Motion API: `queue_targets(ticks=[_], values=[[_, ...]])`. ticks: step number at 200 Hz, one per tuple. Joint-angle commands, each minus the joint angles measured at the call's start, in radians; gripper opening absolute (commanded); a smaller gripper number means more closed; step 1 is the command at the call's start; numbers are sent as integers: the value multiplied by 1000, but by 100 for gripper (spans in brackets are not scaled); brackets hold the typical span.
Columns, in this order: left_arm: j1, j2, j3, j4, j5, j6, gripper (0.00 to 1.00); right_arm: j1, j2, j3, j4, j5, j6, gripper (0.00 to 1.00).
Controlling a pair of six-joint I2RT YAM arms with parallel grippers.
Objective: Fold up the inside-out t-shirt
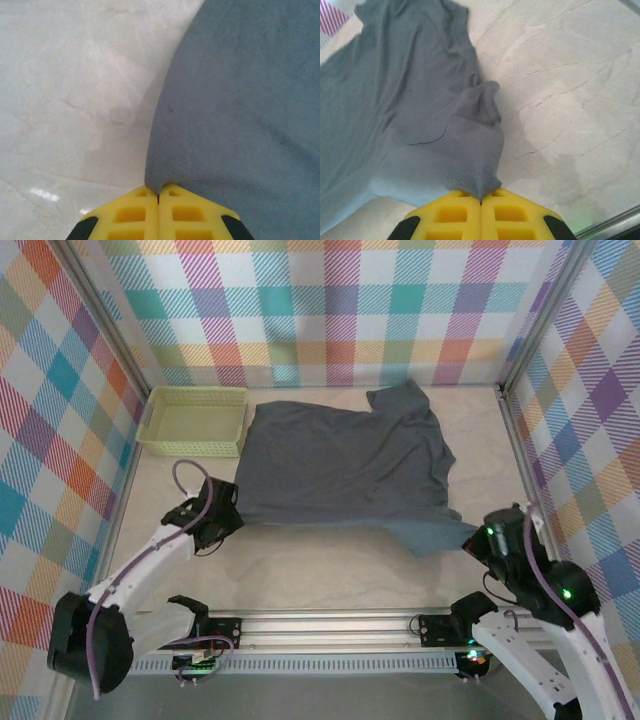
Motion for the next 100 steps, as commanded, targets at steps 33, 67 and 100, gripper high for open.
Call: queue_targets(ticks=[33, 67, 100], values=[[-48, -252, -180, -42, 90, -173, 0, 2, -82, 3, -126, 59, 159, 0], [-85, -283, -178, -140, 48, -176, 0, 2, -50, -115, -29, -99, 180, 0], [-86, -129, -36, -164, 13, -62, 0, 3, 58, -168, 72, -101, 112, 0]])
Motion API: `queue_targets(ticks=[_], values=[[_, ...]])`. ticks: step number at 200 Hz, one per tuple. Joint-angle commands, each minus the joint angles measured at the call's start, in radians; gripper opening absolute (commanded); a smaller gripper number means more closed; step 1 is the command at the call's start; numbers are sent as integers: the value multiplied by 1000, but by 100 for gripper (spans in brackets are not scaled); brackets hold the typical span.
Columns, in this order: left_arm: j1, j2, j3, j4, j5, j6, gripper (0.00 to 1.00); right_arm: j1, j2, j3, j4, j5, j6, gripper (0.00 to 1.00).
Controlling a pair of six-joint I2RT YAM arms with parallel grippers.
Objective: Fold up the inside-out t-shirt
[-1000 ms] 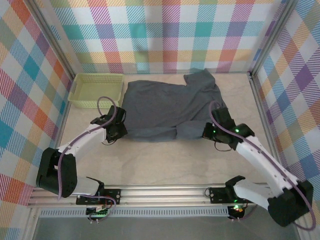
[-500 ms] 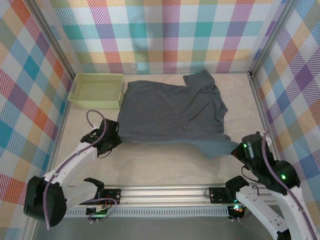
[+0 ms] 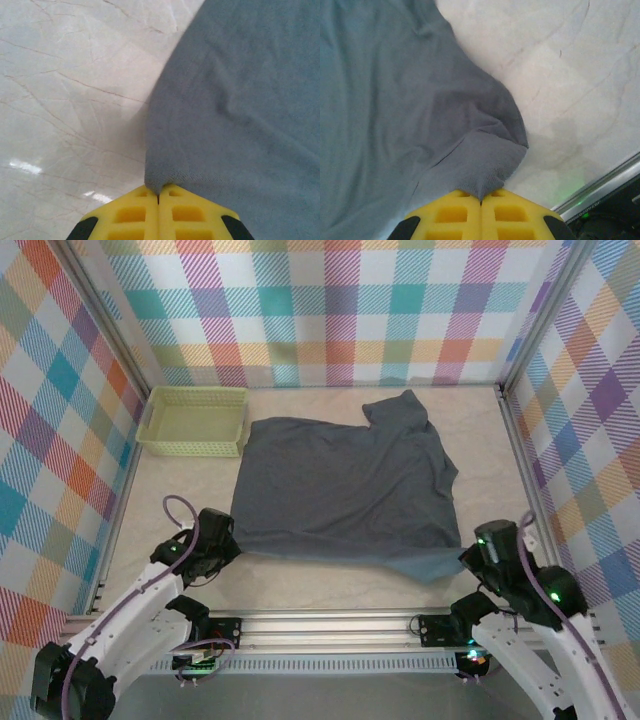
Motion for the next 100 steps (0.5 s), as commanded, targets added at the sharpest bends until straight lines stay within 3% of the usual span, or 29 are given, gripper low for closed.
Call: queue_targets(ticks=[1, 41, 100], values=[[-8, 102, 124, -46, -41, 72, 0, 2, 70, -11, 107, -20, -45, 0], [-15, 301, 323, -55, -66, 124, 0, -2, 304, 151, 218, 111, -226, 1], [-12, 606, 581, -124, -217, 134, 0, -118, 631, 327, 449, 106, -423, 0]])
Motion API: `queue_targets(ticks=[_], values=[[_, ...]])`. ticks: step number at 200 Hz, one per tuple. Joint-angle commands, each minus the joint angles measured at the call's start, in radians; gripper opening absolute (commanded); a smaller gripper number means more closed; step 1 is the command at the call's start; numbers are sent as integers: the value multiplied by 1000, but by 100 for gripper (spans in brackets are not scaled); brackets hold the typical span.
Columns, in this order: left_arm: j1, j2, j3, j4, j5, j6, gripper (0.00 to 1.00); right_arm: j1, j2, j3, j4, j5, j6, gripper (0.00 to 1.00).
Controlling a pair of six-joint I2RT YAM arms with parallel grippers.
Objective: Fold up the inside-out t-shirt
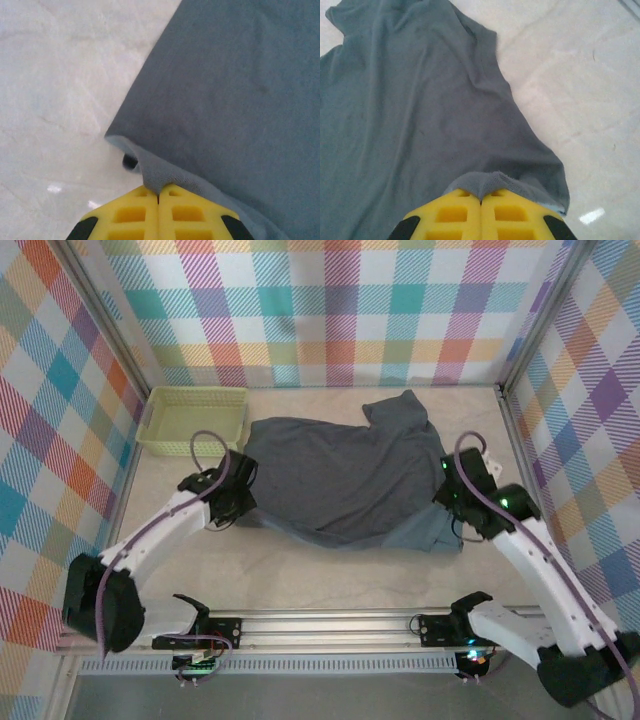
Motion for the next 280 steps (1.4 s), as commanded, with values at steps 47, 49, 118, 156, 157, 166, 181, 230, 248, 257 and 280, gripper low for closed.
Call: queue_targets(ticks=[47, 49, 118, 156, 157, 166, 181, 230, 248, 257, 280], values=[[34, 252, 182, -73, -166, 12, 0, -154, 330, 187, 264, -52, -189, 0], [34, 258, 184, -73, -167, 13, 0, -154, 334, 189, 267, -54, -191, 0], [65, 390, 235, -37, -154, 21, 5, -166, 555, 300, 336, -90, -222, 0], [79, 443, 271, -40, -158, 30, 18, -181, 675, 369, 347, -111, -245, 4], [80, 444, 273, -41, -159, 31, 19, -182, 679, 370, 346, -112, -245, 4], [83, 454, 287, -48, -161, 38, 24, -189, 707, 392, 336, -110, -245, 9], [86, 458, 315, -68, -174, 48, 34, -202, 747, 425, 321, -111, -252, 32], [22, 267, 254, -65, -151, 103, 49, -206, 615, 313, 280, -114, -240, 64], [-32, 197, 175, -40, -118, 108, 49, -206, 525, 196, 280, -168, -239, 65], [-51, 171, 124, -11, -79, 109, 49, -206, 477, 127, 284, -207, -232, 65], [-70, 156, 5, 55, 8, 81, 48, -207, 386, -48, 286, -262, -200, 65]])
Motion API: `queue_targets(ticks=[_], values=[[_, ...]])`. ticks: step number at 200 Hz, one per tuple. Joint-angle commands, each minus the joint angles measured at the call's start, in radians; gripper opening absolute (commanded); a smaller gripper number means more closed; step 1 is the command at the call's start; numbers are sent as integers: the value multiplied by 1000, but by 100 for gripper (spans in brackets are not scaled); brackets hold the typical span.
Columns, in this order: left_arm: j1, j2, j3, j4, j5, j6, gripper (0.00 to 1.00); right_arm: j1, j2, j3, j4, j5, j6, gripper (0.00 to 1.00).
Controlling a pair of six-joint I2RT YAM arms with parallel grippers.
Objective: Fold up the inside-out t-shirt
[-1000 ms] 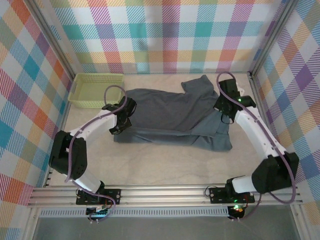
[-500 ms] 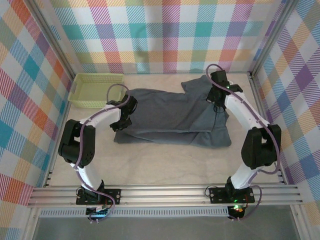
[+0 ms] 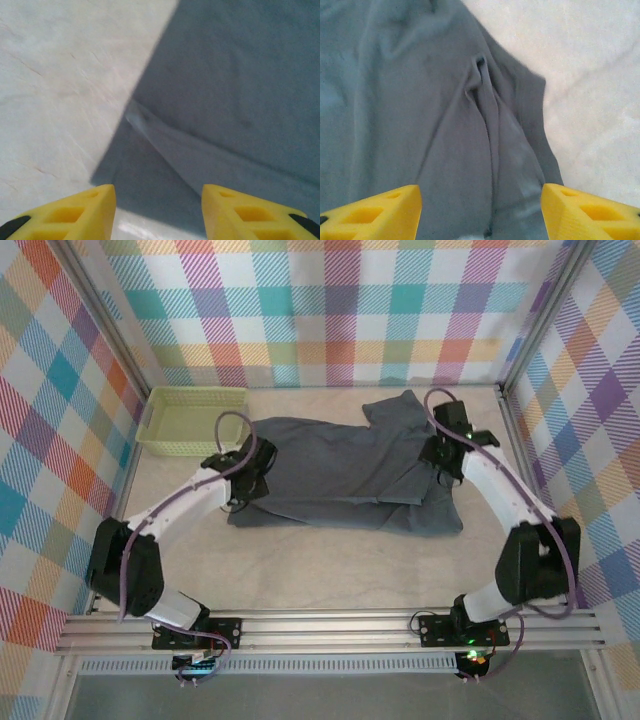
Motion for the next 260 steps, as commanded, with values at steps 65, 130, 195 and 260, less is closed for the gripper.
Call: queue_targets(ticks=[65, 130, 195, 260], values=[[27, -9, -237, 124, 92, -4, 58, -149, -117, -331, 10, -124, 76, 74], [103, 37, -276, 192, 136, 44, 56, -227, -83, -384, 72, -202, 77, 76], [116, 62, -274, 241, 182, 73, 48, -242, -60, -396, 95, -202, 78, 75], [121, 64, -260, 221, 154, 82, 28, -248, -83, -404, 84, -168, 77, 73]])
